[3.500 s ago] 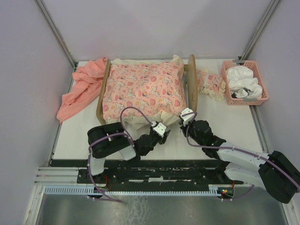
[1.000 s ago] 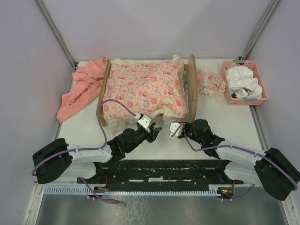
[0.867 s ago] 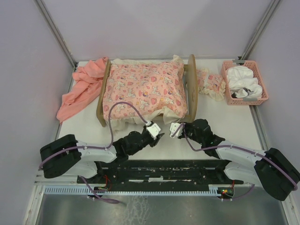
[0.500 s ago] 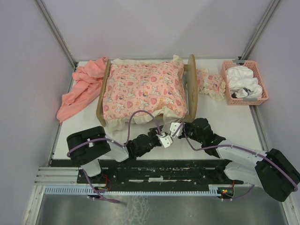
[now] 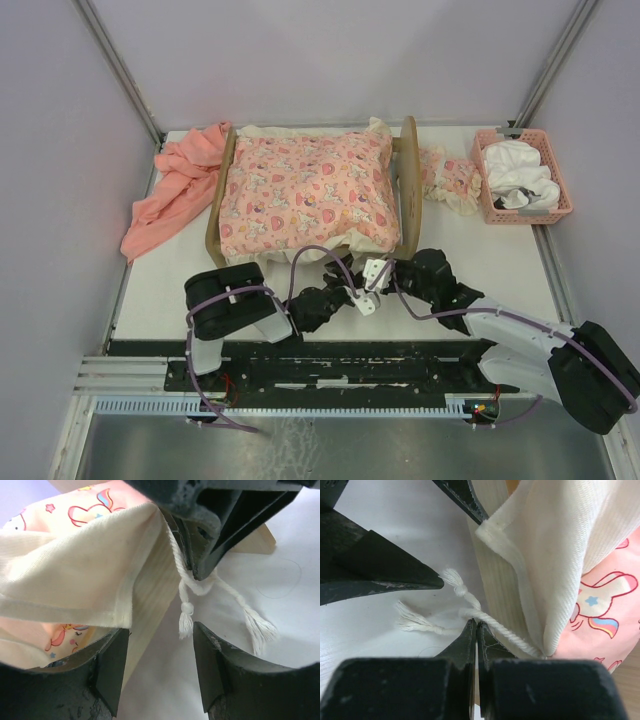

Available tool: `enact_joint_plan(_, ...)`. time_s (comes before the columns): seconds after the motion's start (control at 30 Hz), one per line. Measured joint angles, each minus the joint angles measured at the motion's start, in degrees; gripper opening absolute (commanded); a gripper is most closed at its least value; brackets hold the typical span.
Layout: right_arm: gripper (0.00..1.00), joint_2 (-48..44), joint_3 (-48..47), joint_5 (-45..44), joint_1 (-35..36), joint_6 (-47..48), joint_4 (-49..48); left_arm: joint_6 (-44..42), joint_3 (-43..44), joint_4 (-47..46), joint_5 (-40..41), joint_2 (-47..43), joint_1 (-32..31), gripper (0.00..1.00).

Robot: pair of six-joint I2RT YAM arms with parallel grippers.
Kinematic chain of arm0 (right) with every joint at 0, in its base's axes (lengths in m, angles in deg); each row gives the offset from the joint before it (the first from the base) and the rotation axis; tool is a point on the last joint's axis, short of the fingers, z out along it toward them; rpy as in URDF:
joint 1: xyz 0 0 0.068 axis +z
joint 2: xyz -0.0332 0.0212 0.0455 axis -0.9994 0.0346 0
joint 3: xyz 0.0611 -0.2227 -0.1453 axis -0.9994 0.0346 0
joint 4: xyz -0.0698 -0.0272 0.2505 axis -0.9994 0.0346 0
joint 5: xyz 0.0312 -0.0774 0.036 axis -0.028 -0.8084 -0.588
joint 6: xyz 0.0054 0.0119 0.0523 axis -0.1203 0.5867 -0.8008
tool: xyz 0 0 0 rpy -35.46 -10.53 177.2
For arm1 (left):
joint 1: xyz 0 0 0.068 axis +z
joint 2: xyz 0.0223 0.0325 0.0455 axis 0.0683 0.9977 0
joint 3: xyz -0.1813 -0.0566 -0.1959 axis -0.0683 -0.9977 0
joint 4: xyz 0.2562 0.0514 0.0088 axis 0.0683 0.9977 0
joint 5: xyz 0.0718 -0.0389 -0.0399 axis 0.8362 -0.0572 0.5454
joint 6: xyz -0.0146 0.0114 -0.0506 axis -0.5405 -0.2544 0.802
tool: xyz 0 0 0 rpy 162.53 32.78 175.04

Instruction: Set up the pet bed

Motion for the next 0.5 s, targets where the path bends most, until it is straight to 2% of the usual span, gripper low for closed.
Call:
enact_joint_plan(0.37,0.02,1.03,-0.35,1.25,-0.83,-0.96,0.07,-1.01,1.40,-1.38,-0.37,2.16,0.04,0.59)
enact_joint_plan(0.5,0.02,1.66,-0.68,1.73,-0.28,-0.66,0.20,-2.29,4.44,-0.11,-1.25,3.41,-0.28,0.58)
